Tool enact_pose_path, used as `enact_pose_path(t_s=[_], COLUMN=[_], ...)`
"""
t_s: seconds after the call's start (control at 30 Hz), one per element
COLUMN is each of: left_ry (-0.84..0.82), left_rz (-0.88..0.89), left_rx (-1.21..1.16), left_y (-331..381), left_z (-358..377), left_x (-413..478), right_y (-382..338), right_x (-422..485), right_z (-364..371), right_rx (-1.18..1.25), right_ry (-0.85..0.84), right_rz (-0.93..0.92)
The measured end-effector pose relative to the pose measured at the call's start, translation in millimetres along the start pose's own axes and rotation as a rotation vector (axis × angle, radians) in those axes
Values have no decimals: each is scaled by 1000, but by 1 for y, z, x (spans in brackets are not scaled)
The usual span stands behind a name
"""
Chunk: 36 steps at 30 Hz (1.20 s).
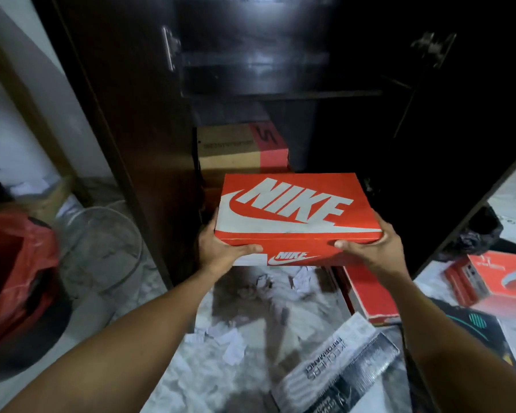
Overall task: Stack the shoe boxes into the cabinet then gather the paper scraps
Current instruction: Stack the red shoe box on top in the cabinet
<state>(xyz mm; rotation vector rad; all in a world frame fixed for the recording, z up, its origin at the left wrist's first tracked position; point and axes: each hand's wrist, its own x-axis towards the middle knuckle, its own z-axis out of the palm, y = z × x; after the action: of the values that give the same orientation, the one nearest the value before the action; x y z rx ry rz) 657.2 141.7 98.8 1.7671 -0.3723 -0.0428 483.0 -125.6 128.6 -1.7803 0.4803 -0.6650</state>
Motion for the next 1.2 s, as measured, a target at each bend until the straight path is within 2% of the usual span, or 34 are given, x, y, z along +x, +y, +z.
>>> enact_pose_path(t_s=[0.17, 0.4, 0.63, 0.77, 0.9, 1.07, 1.2], left_ry=[108, 275, 470, 598, 526, 389, 348], left_rz=[113, 63, -30, 64, 142, 74, 13], left_rx=[31, 116, 86, 107, 218, 371, 425], left_y=[52, 65, 61, 48, 29, 19, 17], left_z=[-1, -3, 25, 43, 58, 63, 56], left_x=[45, 111, 137, 150, 160, 191, 229], right_y=[-54, -71, -32, -28, -17, 7, 6], right_x=[64, 151, 188, 200, 223, 258, 278], right_z=[-6, 30, 89, 119, 135, 155, 171], right_rx=[-7, 46, 115, 148, 129, 115, -9], right_ry=[-11, -93, 220, 398, 438, 227, 97], right_rz=[-105, -91, -68, -65, -117, -118, -108])
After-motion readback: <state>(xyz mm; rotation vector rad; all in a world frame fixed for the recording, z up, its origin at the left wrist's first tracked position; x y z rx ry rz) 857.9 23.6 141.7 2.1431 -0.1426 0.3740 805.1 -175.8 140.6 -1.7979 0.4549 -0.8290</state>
